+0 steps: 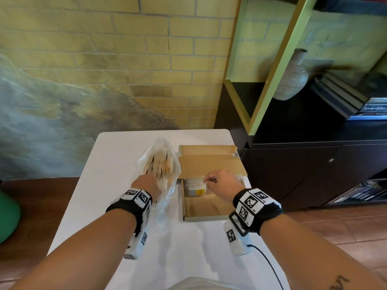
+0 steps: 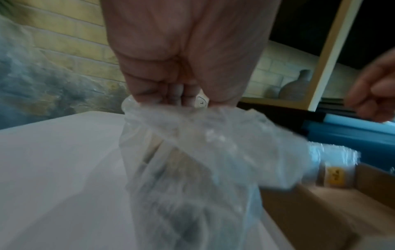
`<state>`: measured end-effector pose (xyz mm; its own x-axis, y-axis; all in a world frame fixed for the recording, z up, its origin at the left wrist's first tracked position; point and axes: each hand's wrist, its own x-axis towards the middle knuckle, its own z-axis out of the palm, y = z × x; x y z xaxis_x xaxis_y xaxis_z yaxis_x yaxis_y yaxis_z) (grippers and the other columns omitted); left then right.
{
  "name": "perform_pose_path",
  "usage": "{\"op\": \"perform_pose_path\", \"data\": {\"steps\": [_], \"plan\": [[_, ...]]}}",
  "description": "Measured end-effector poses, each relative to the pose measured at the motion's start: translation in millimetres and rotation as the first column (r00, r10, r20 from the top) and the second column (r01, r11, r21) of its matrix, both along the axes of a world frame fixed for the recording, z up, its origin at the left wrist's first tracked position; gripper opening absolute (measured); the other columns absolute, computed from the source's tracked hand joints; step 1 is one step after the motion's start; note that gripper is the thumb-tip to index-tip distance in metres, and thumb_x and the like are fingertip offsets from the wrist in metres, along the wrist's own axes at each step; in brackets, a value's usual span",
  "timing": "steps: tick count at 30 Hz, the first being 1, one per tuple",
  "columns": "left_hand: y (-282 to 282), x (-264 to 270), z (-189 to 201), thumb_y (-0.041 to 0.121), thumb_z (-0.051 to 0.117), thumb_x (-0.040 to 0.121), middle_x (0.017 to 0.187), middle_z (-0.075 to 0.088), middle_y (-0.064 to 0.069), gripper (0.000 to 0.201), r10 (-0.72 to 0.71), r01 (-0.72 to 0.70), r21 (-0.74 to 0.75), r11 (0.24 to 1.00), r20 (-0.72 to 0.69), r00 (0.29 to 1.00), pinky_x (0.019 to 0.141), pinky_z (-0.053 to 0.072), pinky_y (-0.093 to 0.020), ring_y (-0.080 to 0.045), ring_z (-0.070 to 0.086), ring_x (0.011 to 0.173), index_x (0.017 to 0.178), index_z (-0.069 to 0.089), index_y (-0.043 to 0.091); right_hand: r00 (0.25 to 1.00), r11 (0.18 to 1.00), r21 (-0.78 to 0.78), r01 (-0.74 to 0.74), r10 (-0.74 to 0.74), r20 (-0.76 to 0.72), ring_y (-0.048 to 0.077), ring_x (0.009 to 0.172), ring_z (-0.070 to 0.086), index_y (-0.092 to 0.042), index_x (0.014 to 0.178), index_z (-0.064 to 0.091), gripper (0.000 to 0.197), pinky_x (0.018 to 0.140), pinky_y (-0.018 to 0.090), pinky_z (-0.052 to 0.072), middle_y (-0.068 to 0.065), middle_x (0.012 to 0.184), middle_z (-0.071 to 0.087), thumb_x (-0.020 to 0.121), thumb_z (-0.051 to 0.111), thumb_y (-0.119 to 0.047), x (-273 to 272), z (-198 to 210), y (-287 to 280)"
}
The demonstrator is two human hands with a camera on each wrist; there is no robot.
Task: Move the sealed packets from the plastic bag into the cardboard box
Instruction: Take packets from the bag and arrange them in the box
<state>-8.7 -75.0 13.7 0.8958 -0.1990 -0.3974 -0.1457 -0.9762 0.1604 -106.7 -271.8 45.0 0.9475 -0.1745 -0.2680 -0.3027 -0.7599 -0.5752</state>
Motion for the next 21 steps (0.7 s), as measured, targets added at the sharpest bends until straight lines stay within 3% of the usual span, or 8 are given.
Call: {"op": "perform_pose_path", "data": {"steps": [3, 5, 7, 9, 11, 16, 19, 21], "plan": [[-1, -7, -5, 0.012, 0.049, 0.089, 0.106, 0.065, -0.008, 0.023, -0.072, 0.073, 0.047, 0.996, -0.030, 0.997, 0.071, 0.046, -0.024, -0.024, 0.064, 0.097, 0.108, 0.059, 0.005, 1.000, 1.000, -0.003, 0.001, -0.001, -0.005, 0.017, 0.096, 0.061, -0.016, 0.106, 0.066, 0.023, 0.079, 0.023, 0.046, 0.002, 0.106, 0.066, 0.092, 0.048, -0.017, 1, 4, 9], [0, -8, -3, 0.008, 0.046, 0.089, 0.106, 0.065, -0.008, 0.024, -0.078, 0.080, 0.028, 0.996, -0.043, 0.996, 0.073, 0.048, -0.025, -0.025, 0.064, 0.097, 0.110, 0.058, 0.005, 1.000, 1.000, 0.006, 0.008, -0.008, -0.005, 0.017, 0.097, 0.061, -0.016, 0.107, 0.066, 0.023, 0.079, 0.024, 0.046, 0.003, 0.106, 0.066, 0.092, 0.048, -0.017, 1, 7, 15], [2, -6, 2, 0.004, 0.045, 0.086, 0.094, 0.063, -0.008, 0.021, -0.071, 0.070, -0.015, 0.997, -0.053, 0.996, 0.069, 0.048, -0.025, -0.024, 0.062, 0.085, 0.103, 0.058, 0.003, 1.000, 1.000, 0.014, 0.019, -0.019, 0.001, 0.018, 0.096, 0.061, -0.016, 0.106, 0.066, 0.023, 0.081, 0.026, 0.048, 0.003, 0.106, 0.067, 0.092, 0.049, -0.018, 2, 9, 19], [5, -3, 10, 0.003, 0.045, 0.084, 0.079, 0.055, -0.004, 0.011, -0.054, 0.052, -0.057, 0.997, -0.028, 0.998, 0.061, 0.044, -0.023, -0.023, 0.055, 0.075, 0.085, 0.056, 0.004, 1.000, 1.000, 0.014, 0.024, -0.025, 0.013, 0.018, 0.096, 0.062, -0.016, 0.106, 0.066, 0.022, 0.082, 0.027, 0.049, 0.003, 0.105, 0.067, 0.092, 0.049, -0.018, 2, 11, 23], [7, 0, 19, 0.004, 0.045, 0.084, 0.076, 0.053, -0.004, 0.015, -0.032, 0.032, -0.106, 0.994, -0.002, 0.999, 0.060, 0.042, -0.025, -0.023, 0.053, 0.073, 0.070, 0.047, 0.008, 0.999, 0.999, 0.025, 0.038, -0.039, 0.033, 0.018, 0.095, 0.061, -0.015, 0.105, 0.067, 0.022, 0.080, 0.025, 0.048, 0.002, 0.105, 0.067, 0.092, 0.049, -0.017, 3, 11, 27], [16, 9, 33, 0.007, 0.045, 0.087, 0.071, 0.052, -0.004, 0.024, 0.018, -0.016, -0.183, 0.983, 0.011, 1.000, 0.065, 0.040, -0.028, -0.024, 0.053, 0.076, 0.063, 0.046, 0.011, 0.995, 0.993, 0.096, 0.069, -0.075, 0.062, 0.015, 0.086, 0.057, -0.014, 0.101, 0.066, 0.020, 0.074, 0.025, 0.047, 0.003, 0.100, 0.066, 0.092, 0.049, -0.016, 10, 9, 48], [21, 8, 39, 0.009, 0.042, 0.090, 0.090, 0.064, -0.014, 0.021, 0.029, -0.020, -0.263, 0.964, 0.030, 0.999, 0.068, 0.039, -0.029, -0.029, 0.058, 0.085, 0.077, 0.058, 0.004, 0.996, 0.987, 0.142, 0.071, -0.077, 0.041, 0.012, 0.088, 0.055, -0.016, 0.110, 0.063, 0.022, 0.065, 0.015, 0.042, -0.001, 0.102, 0.062, 0.091, 0.052, -0.017, 16, 6, 67], [22, 6, 44, 0.011, 0.040, 0.093, 0.104, 0.064, -0.022, 0.028, 0.023, -0.013, -0.328, 0.945, 0.024, 0.999, 0.071, 0.038, -0.031, -0.035, 0.059, 0.098, 0.096, 0.062, -0.006, 0.998, 0.984, 0.170, 0.058, -0.064, 0.030, 0.014, 0.100, 0.055, -0.016, 0.127, 0.054, 0.037, 0.078, 0.019, 0.047, -0.001, 0.111, 0.057, 0.090, 0.054, -0.017, 22, 5, 79]]}}
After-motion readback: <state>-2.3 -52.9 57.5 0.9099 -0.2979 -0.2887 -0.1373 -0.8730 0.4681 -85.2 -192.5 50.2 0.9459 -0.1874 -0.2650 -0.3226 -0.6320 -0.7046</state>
